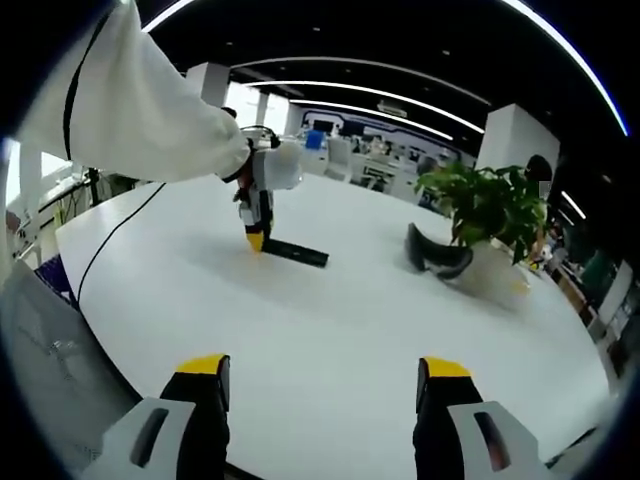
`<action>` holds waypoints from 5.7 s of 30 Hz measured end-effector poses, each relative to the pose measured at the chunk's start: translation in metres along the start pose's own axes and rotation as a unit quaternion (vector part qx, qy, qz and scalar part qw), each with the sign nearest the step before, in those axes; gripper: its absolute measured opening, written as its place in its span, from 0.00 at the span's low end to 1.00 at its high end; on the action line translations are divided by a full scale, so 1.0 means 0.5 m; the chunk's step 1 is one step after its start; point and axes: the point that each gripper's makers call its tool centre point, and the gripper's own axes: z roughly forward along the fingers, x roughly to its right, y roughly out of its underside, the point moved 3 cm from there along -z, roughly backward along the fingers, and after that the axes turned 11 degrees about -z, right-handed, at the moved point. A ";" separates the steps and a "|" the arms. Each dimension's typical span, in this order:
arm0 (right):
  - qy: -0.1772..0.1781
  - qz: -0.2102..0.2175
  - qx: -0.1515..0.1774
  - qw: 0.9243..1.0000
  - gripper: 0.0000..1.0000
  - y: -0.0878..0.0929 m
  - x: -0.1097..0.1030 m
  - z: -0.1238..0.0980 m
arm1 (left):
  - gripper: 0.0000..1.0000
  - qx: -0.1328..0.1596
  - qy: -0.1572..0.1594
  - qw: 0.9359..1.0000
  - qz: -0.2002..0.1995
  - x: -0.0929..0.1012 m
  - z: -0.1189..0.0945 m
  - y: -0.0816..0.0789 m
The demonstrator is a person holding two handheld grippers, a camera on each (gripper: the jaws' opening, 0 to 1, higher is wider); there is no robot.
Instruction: Press the specified remote control buttons in sequence, fully releasing each button before pressing the next.
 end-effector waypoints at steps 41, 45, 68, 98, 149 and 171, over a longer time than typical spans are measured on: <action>-0.008 0.000 0.016 1.000 0.73 -0.006 -0.006 -0.010 | 0.23 -0.037 0.005 0.999 0.038 0.173 -0.003 0.044; -0.012 0.004 0.017 1.000 0.72 -0.006 -0.007 -0.010 | 0.23 -0.047 0.002 0.998 0.039 0.185 -0.003 0.045; -0.029 0.008 0.022 0.999 0.45 -0.012 -0.016 -0.014 | 0.23 -0.054 -0.002 0.998 0.031 0.260 -0.009 0.070; -0.037 0.022 0.017 0.999 0.05 -0.011 -0.015 -0.025 | 0.23 -0.033 0.001 0.999 -0.011 0.386 -0.018 0.117; -0.164 0.066 -0.132 0.975 0.00 0.056 -0.068 0.013 | 0.23 0.008 0.003 0.999 -0.044 0.565 -0.030 0.158; -0.263 0.144 -0.231 0.926 0.00 0.097 -0.132 0.074 | 0.23 0.021 0.007 0.998 -0.051 0.611 -0.033 0.166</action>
